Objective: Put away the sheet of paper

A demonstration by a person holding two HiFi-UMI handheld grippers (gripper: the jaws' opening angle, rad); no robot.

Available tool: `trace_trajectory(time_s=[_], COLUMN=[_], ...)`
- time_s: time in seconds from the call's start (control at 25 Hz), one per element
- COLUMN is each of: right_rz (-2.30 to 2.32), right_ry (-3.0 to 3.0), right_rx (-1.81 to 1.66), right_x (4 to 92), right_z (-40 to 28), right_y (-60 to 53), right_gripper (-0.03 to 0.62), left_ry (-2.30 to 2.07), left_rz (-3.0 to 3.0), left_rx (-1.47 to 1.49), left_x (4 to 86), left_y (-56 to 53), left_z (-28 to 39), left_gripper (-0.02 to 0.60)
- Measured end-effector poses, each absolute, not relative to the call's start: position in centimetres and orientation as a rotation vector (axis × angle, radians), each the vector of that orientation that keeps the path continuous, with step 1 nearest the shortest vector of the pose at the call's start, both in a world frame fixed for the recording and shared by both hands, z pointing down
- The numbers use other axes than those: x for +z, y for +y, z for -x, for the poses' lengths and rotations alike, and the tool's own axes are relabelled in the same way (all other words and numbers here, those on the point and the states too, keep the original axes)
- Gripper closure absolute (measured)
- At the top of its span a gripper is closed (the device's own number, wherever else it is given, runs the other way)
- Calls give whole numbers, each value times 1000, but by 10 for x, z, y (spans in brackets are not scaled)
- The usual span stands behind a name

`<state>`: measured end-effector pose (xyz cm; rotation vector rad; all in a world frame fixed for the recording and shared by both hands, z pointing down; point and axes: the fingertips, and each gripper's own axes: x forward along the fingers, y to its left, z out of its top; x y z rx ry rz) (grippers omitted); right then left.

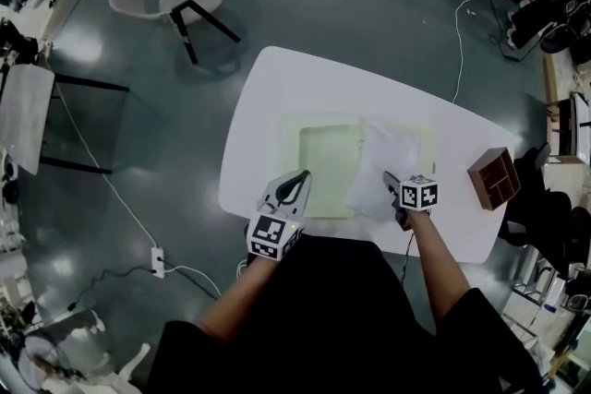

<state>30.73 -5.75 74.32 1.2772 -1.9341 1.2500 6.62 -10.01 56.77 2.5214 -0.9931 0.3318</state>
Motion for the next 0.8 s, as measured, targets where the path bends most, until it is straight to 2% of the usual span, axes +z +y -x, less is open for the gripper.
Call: trace_trajectory(time_s=[0.28, 0.8], right_rz=[-1232, -1083], right_ry=[-1895, -1874], right_rx=[1340, 1302], right_x=[757, 780], right_z=[-313, -298], right_y=[-52, -64], right_gripper=[595, 595], left_ry=[-1025, -1084], left_rz=[-2510, -2469], left_rx=[313, 322], left_x=[563, 567], left_y=[-95, -94], left_z=[-61, -42], left_gripper=[577, 577])
